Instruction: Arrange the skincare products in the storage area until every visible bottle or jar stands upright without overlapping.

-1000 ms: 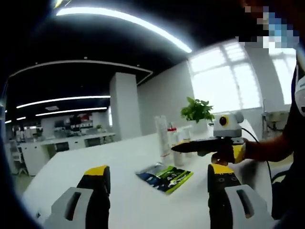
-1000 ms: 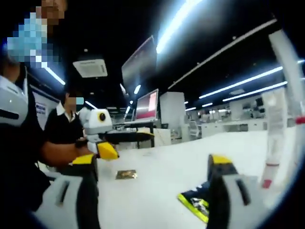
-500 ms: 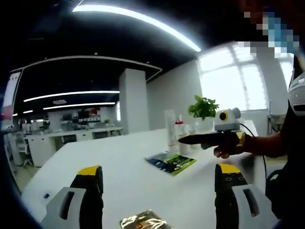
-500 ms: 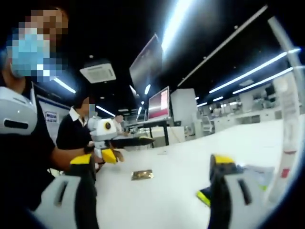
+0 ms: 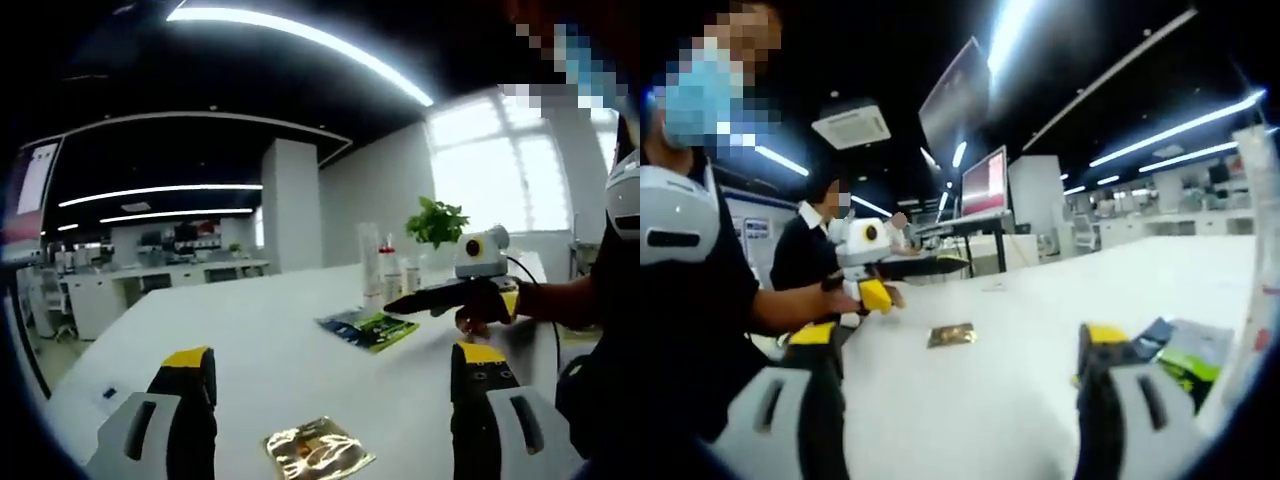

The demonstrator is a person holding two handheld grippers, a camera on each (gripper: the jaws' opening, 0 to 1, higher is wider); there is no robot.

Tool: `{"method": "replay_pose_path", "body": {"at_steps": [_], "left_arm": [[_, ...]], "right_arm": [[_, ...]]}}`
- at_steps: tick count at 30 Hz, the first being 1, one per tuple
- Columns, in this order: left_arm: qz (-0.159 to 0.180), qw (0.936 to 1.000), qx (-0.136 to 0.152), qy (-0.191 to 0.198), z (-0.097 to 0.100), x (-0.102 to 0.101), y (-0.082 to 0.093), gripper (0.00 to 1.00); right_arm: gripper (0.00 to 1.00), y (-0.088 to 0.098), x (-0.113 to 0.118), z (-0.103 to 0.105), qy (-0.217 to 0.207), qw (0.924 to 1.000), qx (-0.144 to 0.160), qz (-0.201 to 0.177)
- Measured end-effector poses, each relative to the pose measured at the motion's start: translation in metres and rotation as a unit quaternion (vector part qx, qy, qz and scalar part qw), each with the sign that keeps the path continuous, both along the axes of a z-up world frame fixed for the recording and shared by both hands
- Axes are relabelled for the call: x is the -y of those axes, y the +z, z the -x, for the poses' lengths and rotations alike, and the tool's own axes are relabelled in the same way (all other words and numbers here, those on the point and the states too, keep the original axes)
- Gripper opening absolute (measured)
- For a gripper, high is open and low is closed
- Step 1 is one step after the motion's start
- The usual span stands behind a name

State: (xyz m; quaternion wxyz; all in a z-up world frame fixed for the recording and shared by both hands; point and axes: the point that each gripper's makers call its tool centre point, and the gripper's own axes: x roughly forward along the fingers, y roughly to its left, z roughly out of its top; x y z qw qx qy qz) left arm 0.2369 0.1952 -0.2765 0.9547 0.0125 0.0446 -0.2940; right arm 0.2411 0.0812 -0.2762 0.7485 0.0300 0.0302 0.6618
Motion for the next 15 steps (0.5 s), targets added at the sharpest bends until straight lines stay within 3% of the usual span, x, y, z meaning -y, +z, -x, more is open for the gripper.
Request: {"method": "replay_pose_path", "body": {"at_steps": [15], "left_arm": [[-0.022, 0.9989, -0.031, 0.026, 0.004, -0.021, -0.017, 0.97]], "right_arm": [[0.95, -0.009, -0.003, 0.003, 0.007, 0.9999, -0.005, 0.015]]}}
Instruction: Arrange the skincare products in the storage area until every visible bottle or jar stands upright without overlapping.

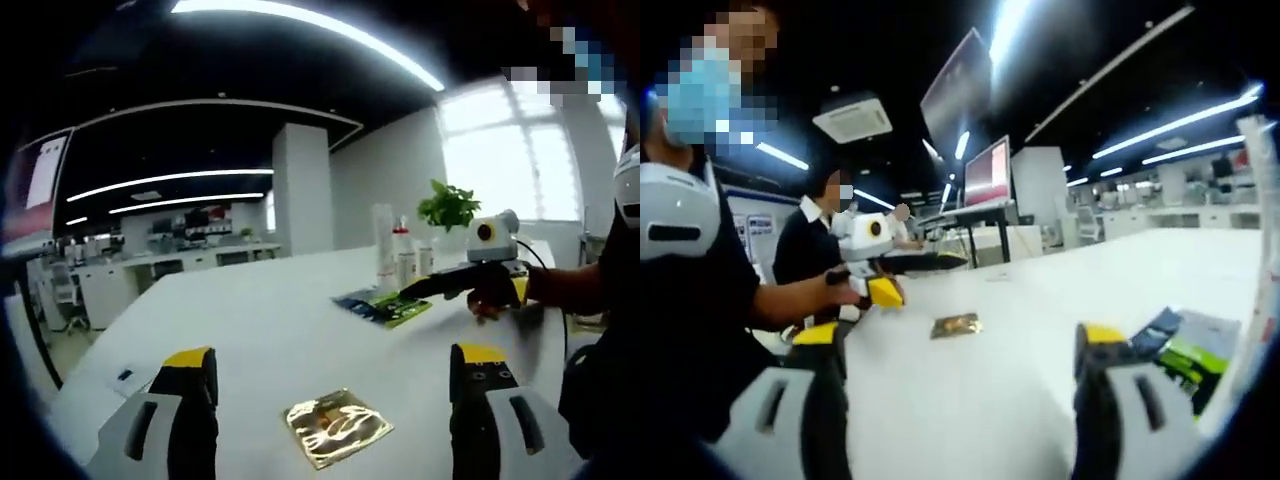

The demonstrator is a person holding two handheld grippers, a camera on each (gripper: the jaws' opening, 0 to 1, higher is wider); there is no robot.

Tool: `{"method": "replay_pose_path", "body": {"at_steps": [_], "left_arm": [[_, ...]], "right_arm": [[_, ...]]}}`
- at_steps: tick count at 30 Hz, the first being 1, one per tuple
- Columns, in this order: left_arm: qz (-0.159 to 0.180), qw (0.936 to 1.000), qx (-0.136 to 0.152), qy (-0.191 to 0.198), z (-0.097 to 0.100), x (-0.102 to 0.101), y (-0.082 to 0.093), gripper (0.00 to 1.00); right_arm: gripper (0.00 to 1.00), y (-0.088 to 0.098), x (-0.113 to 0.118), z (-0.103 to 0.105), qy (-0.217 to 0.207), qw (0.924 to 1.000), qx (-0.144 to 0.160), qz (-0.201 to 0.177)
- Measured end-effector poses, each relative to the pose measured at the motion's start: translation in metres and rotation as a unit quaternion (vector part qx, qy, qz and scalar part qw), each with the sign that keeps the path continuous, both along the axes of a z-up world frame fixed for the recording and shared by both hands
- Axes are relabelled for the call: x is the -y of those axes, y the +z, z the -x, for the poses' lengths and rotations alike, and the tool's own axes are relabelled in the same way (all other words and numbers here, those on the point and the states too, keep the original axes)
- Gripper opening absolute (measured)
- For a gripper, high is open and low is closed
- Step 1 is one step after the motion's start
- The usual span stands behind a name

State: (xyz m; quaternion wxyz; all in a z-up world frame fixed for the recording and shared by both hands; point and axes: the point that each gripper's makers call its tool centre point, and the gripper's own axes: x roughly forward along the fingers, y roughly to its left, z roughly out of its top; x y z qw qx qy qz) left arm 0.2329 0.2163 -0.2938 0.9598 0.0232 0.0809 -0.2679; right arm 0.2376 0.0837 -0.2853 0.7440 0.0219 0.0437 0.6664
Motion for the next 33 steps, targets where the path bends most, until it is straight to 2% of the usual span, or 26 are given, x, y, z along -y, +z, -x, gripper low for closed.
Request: {"method": "replay_pose_path", "body": {"at_steps": [9, 16, 19, 23, 33], "left_arm": [[-0.018, 0.9995, -0.024, 0.007, 0.010, -0.012, -0.013, 0.88], [-0.026, 0.9985, -0.048, 0.001, 0.016, -0.014, -0.023, 0.72], [-0.029, 0.9979, -0.058, -0.008, 0.019, -0.012, -0.027, 0.60], [-0.027, 0.9975, -0.064, -0.010, 0.020, -0.013, -0.031, 0.58], [-0.020, 0.9966, -0.078, -0.015, 0.024, -0.019, -0.036, 0.48]], "right_arm": [[0.90, -0.004, -0.002, 0.001, 0.001, 1.0000, 0.001, 0.009], [0.86, -0.010, -0.008, 0.004, 0.002, 0.9995, 0.004, 0.030], [0.85, -0.013, -0.012, 0.007, 0.005, 0.9992, 0.007, 0.040], [0.84, -0.018, -0.017, 0.008, 0.006, 0.9984, 0.010, 0.056], [0.81, -0.027, -0.038, 0.016, 0.016, 0.9964, 0.015, 0.082]]}}
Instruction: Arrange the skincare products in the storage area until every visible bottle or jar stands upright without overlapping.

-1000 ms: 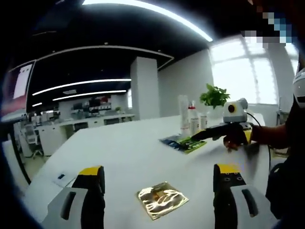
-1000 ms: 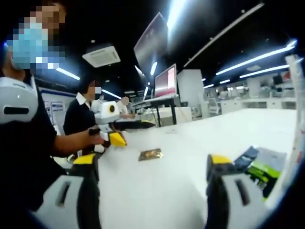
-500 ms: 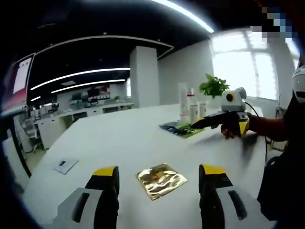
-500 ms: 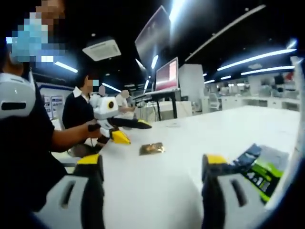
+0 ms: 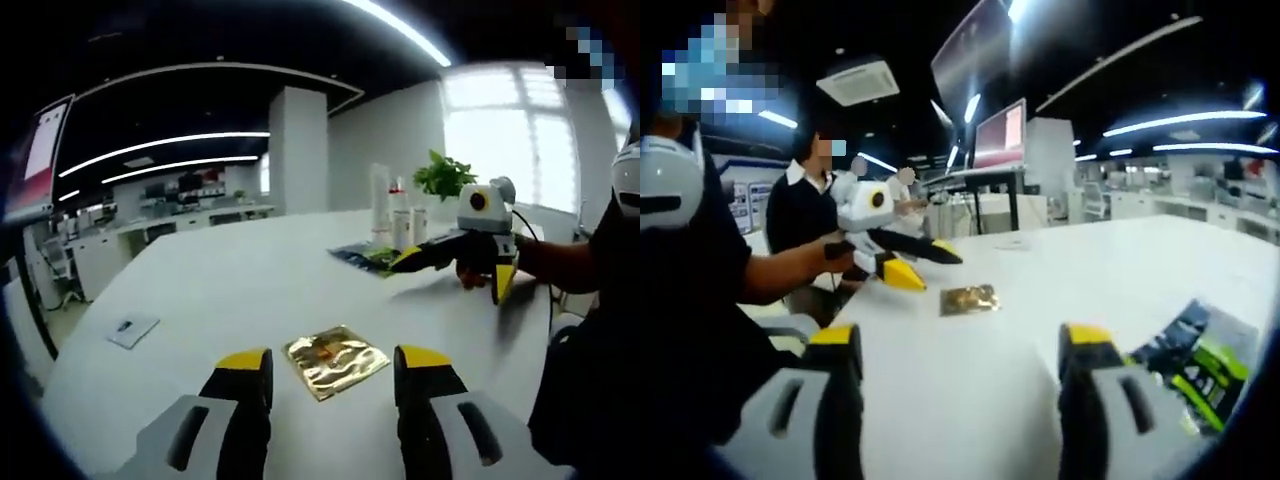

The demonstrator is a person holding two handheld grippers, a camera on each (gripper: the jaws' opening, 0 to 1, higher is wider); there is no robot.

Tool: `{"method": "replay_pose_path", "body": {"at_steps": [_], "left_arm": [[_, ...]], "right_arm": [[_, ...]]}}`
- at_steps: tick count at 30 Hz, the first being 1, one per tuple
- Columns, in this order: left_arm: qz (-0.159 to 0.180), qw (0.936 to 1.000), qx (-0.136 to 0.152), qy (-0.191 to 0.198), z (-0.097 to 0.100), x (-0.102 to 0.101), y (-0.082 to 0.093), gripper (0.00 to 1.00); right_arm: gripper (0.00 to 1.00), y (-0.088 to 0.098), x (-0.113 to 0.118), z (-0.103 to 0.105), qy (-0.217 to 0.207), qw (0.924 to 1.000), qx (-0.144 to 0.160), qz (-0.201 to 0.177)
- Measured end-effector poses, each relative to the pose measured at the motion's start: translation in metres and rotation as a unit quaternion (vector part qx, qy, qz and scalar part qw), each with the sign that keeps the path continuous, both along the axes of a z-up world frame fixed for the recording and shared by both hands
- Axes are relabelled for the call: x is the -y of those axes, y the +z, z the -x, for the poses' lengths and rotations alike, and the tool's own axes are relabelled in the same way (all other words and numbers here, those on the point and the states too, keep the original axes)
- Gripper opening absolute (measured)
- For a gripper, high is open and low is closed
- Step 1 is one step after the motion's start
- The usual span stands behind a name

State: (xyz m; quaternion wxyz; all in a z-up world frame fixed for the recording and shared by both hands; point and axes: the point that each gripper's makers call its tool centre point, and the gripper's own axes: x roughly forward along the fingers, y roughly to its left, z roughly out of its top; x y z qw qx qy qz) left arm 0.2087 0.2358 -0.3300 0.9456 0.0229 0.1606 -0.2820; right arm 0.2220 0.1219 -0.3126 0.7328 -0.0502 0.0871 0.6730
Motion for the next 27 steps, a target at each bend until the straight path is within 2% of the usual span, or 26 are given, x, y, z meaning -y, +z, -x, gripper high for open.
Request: {"method": "replay_pose_path", "body": {"at_steps": [5, 9, 19, 27], "left_arm": [[0.000, 1.0000, -0.007, -0.003, 0.002, -0.003, -0.003, 0.40], [-0.005, 0.9999, -0.014, -0.008, 0.003, -0.005, -0.006, 0.30], [-0.014, 0.9995, -0.028, -0.009, 0.002, -0.007, -0.014, 0.21], [-0.007, 0.9994, -0.032, -0.013, 0.002, -0.006, -0.016, 0.14]], "right_arm": [[0.80, -0.003, -0.010, 0.004, 0.005, 0.9999, -0.001, 0.011], [0.78, -0.008, -0.020, 0.006, 0.013, 0.9996, -0.001, 0.026], [0.72, -0.018, -0.041, 0.008, 0.024, 0.9980, 0.003, 0.058], [0.53, -0.023, -0.054, 0.003, 0.022, 0.9965, 0.011, 0.079]]}}
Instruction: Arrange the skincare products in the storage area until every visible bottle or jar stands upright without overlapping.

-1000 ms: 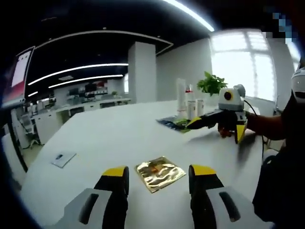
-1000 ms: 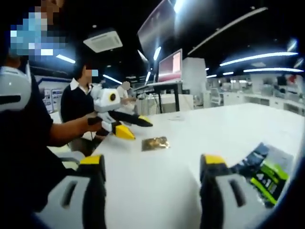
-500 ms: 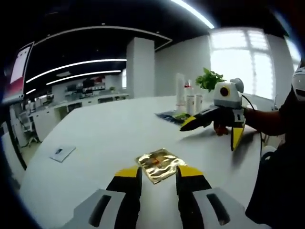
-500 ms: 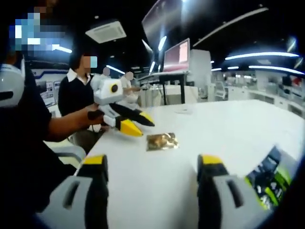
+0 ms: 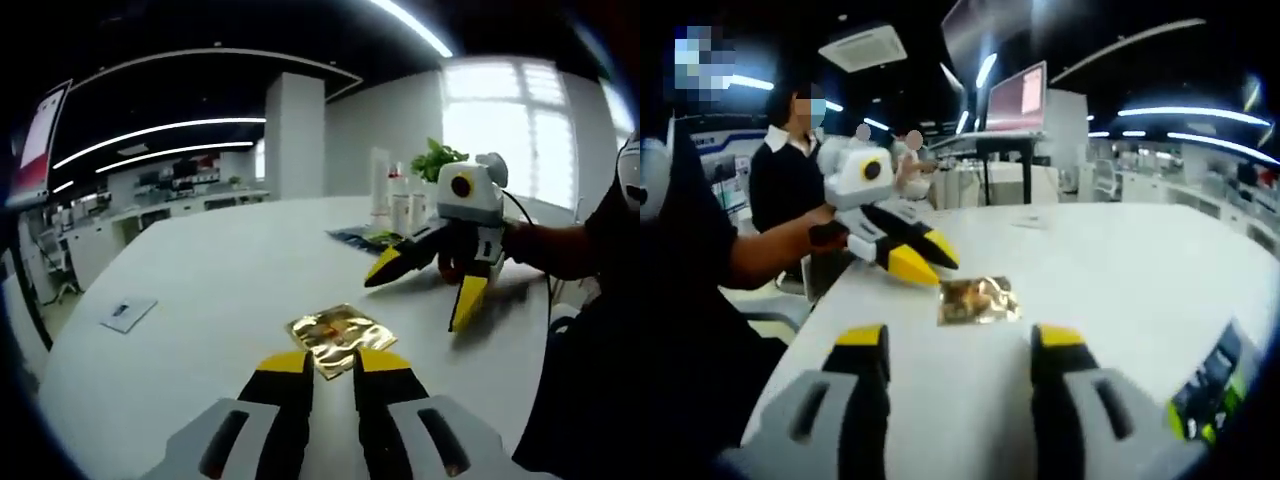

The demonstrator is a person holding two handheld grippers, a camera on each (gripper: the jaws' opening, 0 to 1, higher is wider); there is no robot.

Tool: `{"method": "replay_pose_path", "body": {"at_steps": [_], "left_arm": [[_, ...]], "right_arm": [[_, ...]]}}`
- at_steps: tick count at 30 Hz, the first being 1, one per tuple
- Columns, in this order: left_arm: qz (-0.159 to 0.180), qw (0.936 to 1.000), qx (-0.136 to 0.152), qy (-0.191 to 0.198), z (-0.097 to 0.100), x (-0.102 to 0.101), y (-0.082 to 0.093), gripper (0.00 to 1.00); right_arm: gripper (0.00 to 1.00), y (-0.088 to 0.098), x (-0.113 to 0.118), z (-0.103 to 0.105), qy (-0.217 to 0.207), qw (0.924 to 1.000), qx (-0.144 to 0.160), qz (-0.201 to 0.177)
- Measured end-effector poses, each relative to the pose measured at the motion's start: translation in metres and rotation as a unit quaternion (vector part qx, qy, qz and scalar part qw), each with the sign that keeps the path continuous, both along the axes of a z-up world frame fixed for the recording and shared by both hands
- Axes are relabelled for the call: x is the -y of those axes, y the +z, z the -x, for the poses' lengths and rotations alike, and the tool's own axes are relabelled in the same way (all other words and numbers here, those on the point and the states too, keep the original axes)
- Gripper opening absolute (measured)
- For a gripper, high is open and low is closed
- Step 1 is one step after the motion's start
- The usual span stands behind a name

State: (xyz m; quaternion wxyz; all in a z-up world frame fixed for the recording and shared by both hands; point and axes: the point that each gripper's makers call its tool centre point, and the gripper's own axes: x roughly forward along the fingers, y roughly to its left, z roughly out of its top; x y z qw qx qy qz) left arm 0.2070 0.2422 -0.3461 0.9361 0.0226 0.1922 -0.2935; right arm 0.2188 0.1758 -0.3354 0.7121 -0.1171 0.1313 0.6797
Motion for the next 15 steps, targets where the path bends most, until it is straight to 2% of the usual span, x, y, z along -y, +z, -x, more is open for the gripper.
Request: {"method": "replay_pose_path", "body": {"at_steps": [6, 15], "left_arm": [[0.004, 1.0000, -0.007, -0.003, -0.001, 0.001, -0.002, 0.11], [0.012, 0.9998, -0.017, 0.000, -0.001, -0.001, -0.005, 0.08]], "right_arm": [[0.47, -0.003, -0.008, -0.005, -0.009, 0.9999, 0.000, 0.012], [0.44, -0.009, -0.012, -0.017, -0.021, 0.9994, -0.007, 0.028]]}}
